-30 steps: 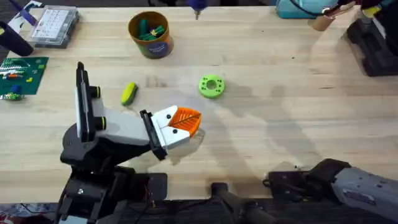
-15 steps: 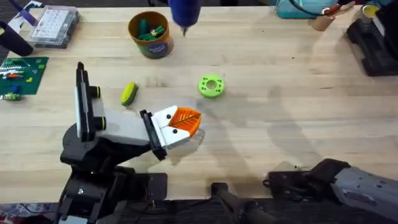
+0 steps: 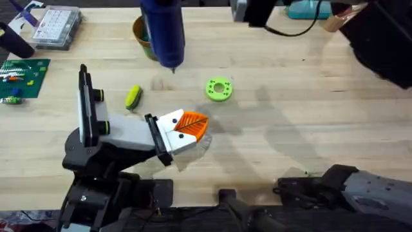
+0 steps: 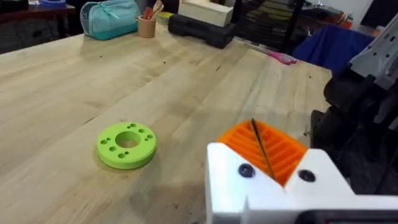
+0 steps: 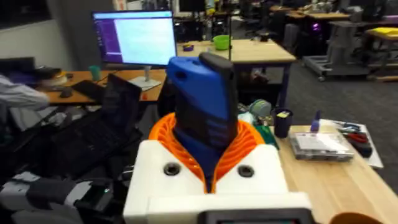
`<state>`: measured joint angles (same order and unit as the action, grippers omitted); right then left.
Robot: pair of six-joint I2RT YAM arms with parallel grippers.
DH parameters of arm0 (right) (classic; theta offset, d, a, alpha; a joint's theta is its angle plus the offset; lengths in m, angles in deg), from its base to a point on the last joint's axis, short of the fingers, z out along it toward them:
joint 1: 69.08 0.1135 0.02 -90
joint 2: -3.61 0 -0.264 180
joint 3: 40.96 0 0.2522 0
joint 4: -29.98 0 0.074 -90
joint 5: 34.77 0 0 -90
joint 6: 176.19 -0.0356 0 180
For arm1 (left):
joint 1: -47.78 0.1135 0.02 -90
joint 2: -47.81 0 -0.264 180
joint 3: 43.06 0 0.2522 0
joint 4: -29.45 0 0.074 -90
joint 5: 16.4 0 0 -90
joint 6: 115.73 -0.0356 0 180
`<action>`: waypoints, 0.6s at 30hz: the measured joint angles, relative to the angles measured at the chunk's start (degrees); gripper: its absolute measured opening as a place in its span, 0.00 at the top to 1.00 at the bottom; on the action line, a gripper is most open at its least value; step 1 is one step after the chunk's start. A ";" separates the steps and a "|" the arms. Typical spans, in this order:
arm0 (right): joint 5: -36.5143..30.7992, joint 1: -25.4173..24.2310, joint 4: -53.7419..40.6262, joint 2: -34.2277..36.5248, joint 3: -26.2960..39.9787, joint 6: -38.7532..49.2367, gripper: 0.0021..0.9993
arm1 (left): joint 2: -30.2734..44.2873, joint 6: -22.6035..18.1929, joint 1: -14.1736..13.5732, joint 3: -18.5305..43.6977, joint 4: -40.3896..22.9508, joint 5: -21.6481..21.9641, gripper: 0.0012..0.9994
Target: Pick up the gripper from the table and insert it into the empty holder that is missing its gripper. Then pick up a screw, insert it into the mounting hole, and use the screwdriver to tighten it. Finally, clean up the table by picking up the vegetable and placing it into the bucket.
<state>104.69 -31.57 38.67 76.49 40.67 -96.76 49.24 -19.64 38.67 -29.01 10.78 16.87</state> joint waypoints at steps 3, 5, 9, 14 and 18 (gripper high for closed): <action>0.93 0.20 -0.67 0.00 0.00 0.00 0.98 | 0.00 0.00 0.00 0.00 -0.02 0.02 0.99; 1.55 0.43 -0.87 0.06 -0.02 0.02 0.98 | 0.00 0.00 0.00 0.00 0.00 0.02 0.99; 1.73 1.51 -0.81 0.09 -0.40 0.03 0.98 | 0.00 0.00 0.00 0.00 -0.02 0.02 0.99; 1.99 3.24 -0.63 0.09 -2.17 0.05 0.98 | 0.00 0.00 0.00 0.00 0.00 0.02 0.99; 3.76 4.36 -0.72 0.11 -3.20 0.80 0.98 | 0.00 0.00 0.00 0.00 0.00 0.00 0.99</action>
<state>108.45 -27.21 37.95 76.60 37.48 -95.96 49.24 -19.64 38.67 -29.01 10.78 16.87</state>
